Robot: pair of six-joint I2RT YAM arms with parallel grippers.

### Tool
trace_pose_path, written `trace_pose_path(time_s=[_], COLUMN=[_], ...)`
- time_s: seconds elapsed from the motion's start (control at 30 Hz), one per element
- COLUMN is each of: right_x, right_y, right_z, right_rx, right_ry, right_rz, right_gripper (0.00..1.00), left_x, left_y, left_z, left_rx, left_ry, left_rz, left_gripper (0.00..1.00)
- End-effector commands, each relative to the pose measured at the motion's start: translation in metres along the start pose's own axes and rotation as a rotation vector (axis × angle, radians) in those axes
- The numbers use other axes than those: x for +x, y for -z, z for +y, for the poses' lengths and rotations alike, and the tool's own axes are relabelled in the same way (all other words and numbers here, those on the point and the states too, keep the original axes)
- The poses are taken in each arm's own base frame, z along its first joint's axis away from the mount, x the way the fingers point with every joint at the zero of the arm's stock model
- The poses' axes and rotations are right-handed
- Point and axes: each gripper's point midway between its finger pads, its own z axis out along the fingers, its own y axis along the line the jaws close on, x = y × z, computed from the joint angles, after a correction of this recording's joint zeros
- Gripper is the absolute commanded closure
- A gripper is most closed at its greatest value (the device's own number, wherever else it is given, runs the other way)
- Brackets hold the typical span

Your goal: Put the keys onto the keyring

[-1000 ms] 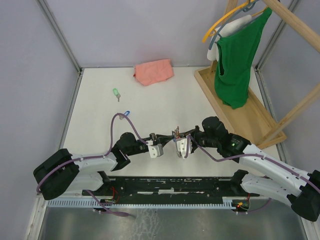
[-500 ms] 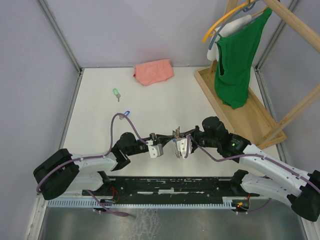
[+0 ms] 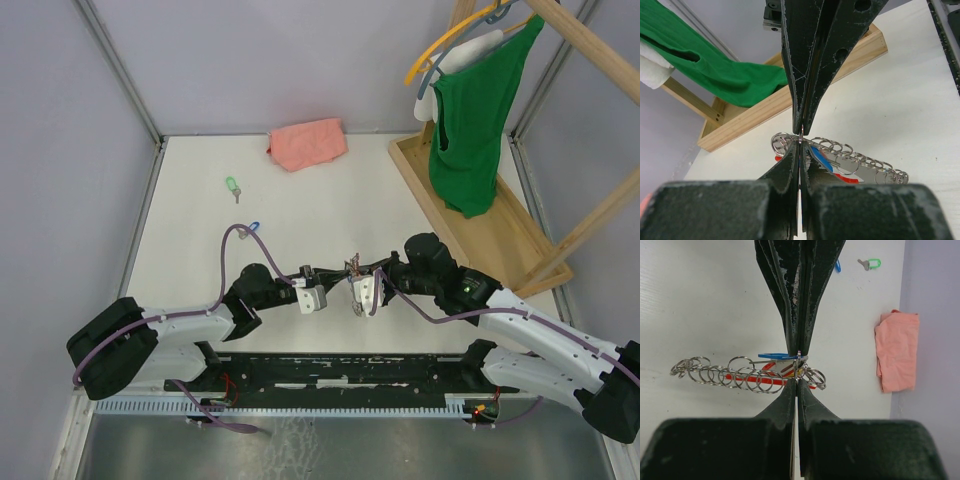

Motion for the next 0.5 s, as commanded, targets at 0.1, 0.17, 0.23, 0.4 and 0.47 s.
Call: trace_pose_path(time_s=[0.1,0.17,0.23,0.4,0.47], right_x=[-0.0269,-0.0278,-0.0291,-0.0329,-0.0333], right_y=[0.0056,0.0058,0.0061,0.0076,0.0076], right_z=[-0.0238,-0.0249,-0.0256,-0.028,-0.028], right_rx=[0.077,0.082,0.085,0.096,0.097], right_ry=[0.027,0.026,0.024,0.018,0.015], right_rz=[-0.095,-0.099,-0.104,-0.12,-0.123], right_gripper=[0.99,0.99,0.99,0.99,0.99], left_x=[-0.0143,-0.0139,-0.0131,-0.0102,-0.0097], left_y=[-0.01,-0.0105,-0.0107,-0.0113,-0.0109], left_z=[0.0113,0.0111,0.0103,0.0101,0.0098], left_rx=[-0.015,-0.014,-0.012,-0.014,-0.013], left_ry=[0.015,0.018,0.023,0.033,0.037], left_rz=[-0.037,-0.036,-0.033,-0.023,-0.021], left_gripper=[0.97,0.97,0.97,0.97,0.97])
